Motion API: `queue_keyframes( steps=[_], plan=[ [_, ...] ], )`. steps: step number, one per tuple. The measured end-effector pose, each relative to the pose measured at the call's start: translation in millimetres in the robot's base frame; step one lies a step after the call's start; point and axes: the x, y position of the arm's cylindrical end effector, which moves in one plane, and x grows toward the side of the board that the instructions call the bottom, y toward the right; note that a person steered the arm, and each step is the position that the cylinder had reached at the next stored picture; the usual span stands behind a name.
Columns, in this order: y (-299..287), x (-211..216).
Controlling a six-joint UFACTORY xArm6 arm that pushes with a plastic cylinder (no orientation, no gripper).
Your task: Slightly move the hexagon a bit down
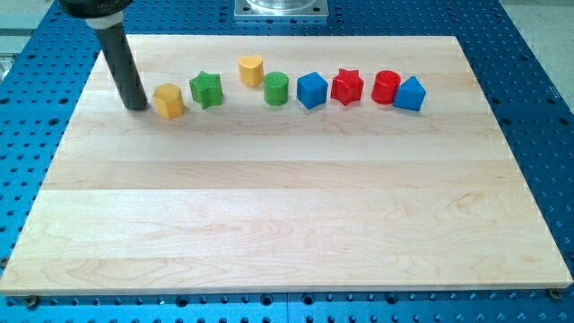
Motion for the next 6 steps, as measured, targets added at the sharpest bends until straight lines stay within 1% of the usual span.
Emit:
queue_keyframes(
  steps=[1,2,3,4,5,6],
  plan=[
    [29.8,28.9],
    [13.1,16.8],
    [0.4,-24.8],
    [31.9,-50.7],
    [36.3,-7.4],
    [42.3,12.4]
  ],
)
